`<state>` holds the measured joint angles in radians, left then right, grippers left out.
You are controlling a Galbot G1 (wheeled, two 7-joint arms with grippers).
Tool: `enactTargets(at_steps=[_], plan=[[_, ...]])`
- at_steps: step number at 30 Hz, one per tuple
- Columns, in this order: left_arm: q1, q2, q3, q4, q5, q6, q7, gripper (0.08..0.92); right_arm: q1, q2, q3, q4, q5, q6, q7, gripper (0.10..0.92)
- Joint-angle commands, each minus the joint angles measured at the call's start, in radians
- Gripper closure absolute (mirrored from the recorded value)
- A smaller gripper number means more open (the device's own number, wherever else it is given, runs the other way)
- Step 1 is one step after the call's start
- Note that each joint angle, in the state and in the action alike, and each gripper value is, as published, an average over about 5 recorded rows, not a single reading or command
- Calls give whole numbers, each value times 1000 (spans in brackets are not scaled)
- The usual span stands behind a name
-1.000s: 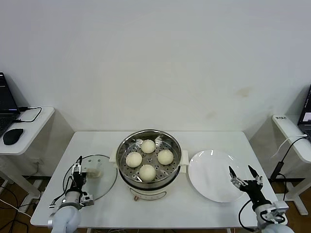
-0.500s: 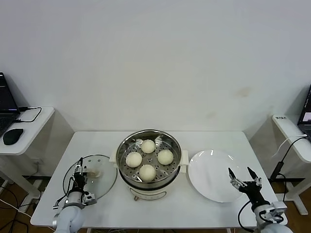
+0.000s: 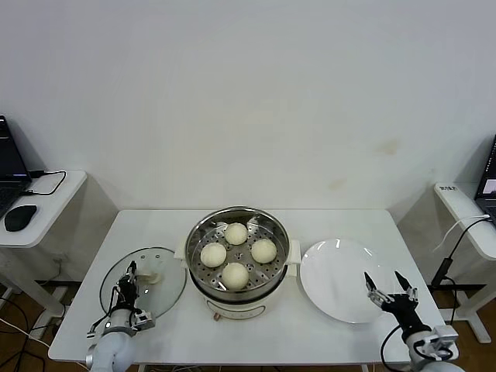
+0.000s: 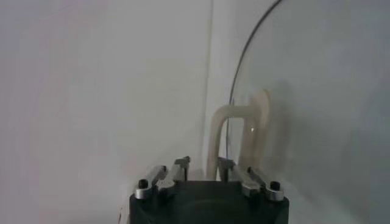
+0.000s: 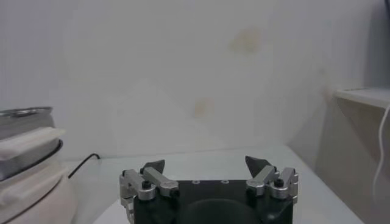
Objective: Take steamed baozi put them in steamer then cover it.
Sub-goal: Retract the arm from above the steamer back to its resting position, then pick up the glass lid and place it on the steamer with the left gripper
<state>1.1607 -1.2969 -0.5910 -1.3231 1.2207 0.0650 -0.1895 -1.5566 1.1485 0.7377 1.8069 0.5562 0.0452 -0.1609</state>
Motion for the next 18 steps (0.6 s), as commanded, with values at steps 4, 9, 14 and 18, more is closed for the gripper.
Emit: enactTargets(at_steps=[4, 9, 14, 18], plan=[[37, 2, -18, -91, -14, -1, -10, 853, -8, 15, 6, -2, 0, -3, -1, 203], [79, 14, -42, -194, -25, 17, 28, 853, -8, 40, 7, 0, 0, -1, -3, 203], [113, 52, -70, -243, -41, 30, 46, 853, -12, 56, 17, 23, 8, -4, -2, 203], [132, 92, -103, -254, -56, 37, 54, 853, -19, 64, 19, 35, 10, -2, -3, 203]])
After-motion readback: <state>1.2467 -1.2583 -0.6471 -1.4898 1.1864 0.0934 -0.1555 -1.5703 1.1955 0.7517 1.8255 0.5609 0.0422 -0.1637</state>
